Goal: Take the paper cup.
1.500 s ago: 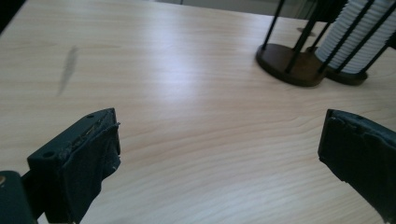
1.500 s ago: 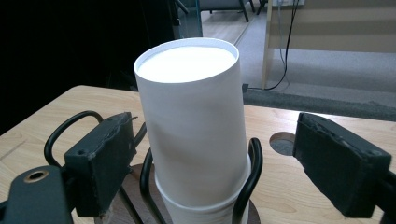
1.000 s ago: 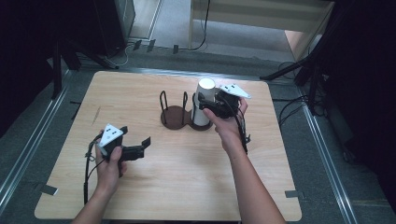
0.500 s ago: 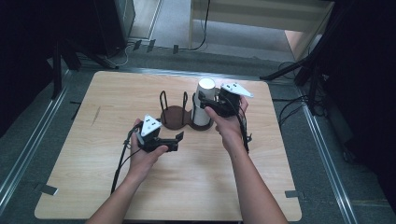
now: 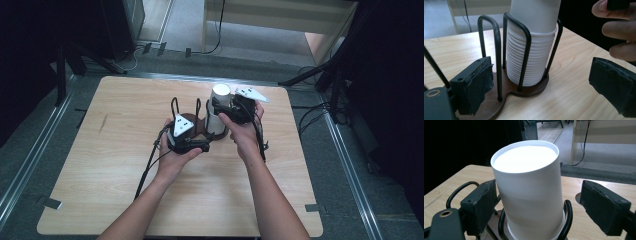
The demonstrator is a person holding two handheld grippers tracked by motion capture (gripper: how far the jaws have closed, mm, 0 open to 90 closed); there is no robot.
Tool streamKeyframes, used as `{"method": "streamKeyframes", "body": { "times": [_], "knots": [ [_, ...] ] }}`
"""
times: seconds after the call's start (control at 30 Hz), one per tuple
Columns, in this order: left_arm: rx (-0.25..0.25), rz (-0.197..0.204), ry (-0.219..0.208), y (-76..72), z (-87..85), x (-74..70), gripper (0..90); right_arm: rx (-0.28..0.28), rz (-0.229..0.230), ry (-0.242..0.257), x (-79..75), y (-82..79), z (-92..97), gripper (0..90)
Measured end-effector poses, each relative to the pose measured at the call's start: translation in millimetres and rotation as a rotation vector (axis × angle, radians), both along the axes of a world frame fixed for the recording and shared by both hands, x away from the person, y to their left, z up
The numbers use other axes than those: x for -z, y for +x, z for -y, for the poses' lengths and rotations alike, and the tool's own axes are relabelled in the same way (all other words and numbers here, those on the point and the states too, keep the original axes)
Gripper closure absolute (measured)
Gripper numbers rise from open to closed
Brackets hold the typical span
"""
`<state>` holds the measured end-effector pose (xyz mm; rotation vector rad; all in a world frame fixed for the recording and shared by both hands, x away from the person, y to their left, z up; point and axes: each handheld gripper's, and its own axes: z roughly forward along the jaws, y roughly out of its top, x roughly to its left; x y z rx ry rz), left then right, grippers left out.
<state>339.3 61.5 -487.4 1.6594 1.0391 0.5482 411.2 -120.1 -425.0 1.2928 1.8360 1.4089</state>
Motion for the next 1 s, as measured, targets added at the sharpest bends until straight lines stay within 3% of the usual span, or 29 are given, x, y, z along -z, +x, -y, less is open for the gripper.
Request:
{"method": "streamKeyframes", "body": {
  "times": [0.17, 0.33, 0.77, 0.87, 1.0],
  "knots": [
    [-0.019, 0.024, 0.008, 5.0, 7.7, 2.3, 10.6, -0.01, 0.001, -0.012, -0.2, 3.0, -2.3, 15.0],
    [-0.036, 0.056, 0.044, 9.6, 13.2, 6.0, 15.1, -0.024, 0.002, -0.026, -3.9, 8.9, -3.6, 17.5],
    [-0.053, 0.086, 0.036, 15.7, 16.8, 11.5, 26.9, -0.051, -0.006, -0.053, -2.1, 18.4, -10.6, 26.8],
    [-0.058, 0.089, 0.032, 16.8, 16.7, 11.9, 28.3, -0.054, 0.025, -0.077, -2.1, 16.5, -14.1, 30.0],
    [-0.058, 0.092, 0.027, 17.8, 16.3, 11.6, 29.3, -0.054, 0.032, -0.076, -1.7, 16.1, -14.5, 30.3]
  ]
}}
